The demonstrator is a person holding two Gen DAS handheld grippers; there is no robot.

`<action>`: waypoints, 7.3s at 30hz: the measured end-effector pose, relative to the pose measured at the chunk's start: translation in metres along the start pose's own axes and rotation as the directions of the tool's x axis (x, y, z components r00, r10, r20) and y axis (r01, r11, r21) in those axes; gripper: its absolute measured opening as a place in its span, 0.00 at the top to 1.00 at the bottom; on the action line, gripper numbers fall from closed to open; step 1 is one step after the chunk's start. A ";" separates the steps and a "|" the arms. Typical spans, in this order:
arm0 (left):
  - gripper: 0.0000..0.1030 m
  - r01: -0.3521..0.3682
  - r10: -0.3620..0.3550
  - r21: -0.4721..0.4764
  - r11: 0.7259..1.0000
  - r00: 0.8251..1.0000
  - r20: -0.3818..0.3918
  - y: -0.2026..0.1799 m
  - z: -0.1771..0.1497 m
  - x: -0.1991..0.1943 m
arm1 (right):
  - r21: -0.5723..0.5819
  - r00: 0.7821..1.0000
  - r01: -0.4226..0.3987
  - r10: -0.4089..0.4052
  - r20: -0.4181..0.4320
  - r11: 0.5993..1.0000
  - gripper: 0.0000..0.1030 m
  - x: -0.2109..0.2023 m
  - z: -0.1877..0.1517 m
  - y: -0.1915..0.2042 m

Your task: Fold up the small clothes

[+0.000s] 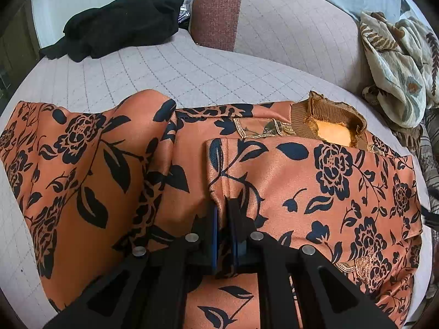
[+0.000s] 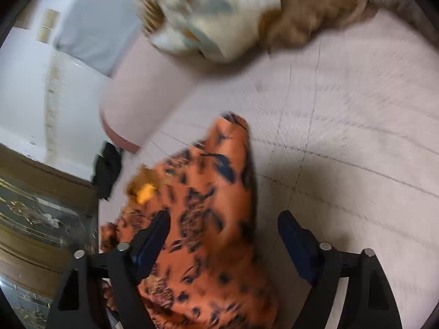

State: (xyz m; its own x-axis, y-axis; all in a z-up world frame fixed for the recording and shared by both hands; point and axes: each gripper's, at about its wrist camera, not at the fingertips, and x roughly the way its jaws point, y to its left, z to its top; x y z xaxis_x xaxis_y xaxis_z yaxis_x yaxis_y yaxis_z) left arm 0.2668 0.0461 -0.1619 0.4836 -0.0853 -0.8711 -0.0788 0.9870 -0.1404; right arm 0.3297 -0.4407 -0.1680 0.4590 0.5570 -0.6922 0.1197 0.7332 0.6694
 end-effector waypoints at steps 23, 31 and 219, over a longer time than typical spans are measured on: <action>0.89 -0.020 0.017 0.057 0.998 0.999 0.042 -0.001 -0.005 0.005 | 0.029 0.994 0.081 -0.079 -0.070 0.996 0.88 0.012 -0.036 -0.014; 0.88 -0.031 0.026 0.086 0.996 0.998 0.059 0.000 -0.007 0.007 | 0.138 1.000 0.028 -0.030 0.009 0.990 0.63 -0.022 -0.039 -0.041; 0.91 0.156 -0.192 -0.239 0.959 0.972 -0.137 0.101 -0.269 -0.159 | -0.011 0.972 0.202 -0.202 -0.120 0.979 0.87 -0.223 -0.279 -0.061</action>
State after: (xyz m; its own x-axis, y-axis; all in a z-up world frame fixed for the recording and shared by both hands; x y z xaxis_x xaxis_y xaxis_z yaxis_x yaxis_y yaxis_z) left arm -0.0524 0.1227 -0.1637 0.3654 -0.2912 -0.8841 -0.2083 0.9002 -0.3826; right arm -0.0258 -0.5007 -0.1300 0.3158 0.4400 -0.8406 0.2006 0.8349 0.5125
